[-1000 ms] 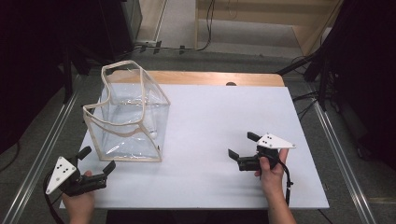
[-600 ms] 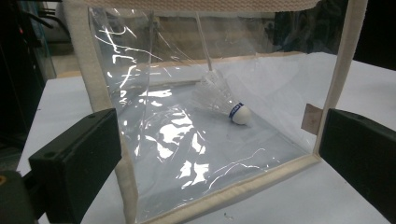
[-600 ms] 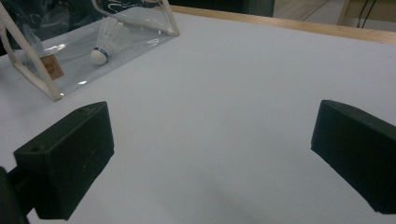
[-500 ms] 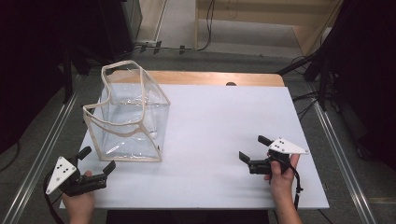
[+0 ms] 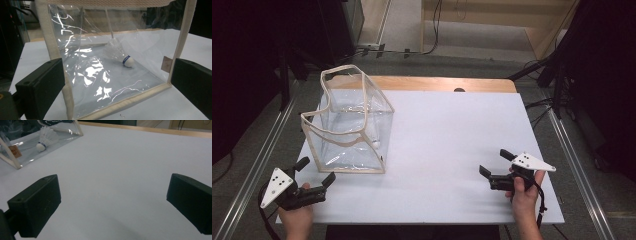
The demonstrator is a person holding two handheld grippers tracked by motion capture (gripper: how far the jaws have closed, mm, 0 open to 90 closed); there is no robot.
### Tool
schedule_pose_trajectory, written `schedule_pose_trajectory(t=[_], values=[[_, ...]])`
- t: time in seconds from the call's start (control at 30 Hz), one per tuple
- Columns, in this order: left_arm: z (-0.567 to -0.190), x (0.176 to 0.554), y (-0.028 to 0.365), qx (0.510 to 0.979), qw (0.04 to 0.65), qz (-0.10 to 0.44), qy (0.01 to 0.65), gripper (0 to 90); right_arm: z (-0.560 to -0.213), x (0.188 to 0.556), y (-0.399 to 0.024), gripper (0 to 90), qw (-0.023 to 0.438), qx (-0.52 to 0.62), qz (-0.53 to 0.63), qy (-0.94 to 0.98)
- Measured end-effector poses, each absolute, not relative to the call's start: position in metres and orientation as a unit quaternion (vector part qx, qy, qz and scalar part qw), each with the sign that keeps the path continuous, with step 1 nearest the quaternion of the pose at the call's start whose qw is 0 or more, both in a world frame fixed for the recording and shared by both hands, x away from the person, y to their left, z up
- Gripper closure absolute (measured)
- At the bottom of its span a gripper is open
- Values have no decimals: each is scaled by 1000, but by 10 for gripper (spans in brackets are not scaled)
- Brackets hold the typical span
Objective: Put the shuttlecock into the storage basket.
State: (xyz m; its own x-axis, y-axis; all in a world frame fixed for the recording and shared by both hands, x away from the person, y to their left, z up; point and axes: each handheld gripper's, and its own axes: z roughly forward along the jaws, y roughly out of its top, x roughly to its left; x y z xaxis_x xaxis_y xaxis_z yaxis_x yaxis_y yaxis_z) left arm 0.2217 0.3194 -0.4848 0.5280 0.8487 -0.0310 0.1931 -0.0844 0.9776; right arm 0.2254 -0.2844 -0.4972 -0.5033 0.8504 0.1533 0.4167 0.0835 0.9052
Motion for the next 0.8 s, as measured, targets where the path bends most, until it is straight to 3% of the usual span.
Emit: schedule_pose_trajectory(t=[0.8], values=[[-485, 222, 320, 675, 555, 295, 386, 0, -509, 203, -342, 0, 238, 500, 502, 665]])
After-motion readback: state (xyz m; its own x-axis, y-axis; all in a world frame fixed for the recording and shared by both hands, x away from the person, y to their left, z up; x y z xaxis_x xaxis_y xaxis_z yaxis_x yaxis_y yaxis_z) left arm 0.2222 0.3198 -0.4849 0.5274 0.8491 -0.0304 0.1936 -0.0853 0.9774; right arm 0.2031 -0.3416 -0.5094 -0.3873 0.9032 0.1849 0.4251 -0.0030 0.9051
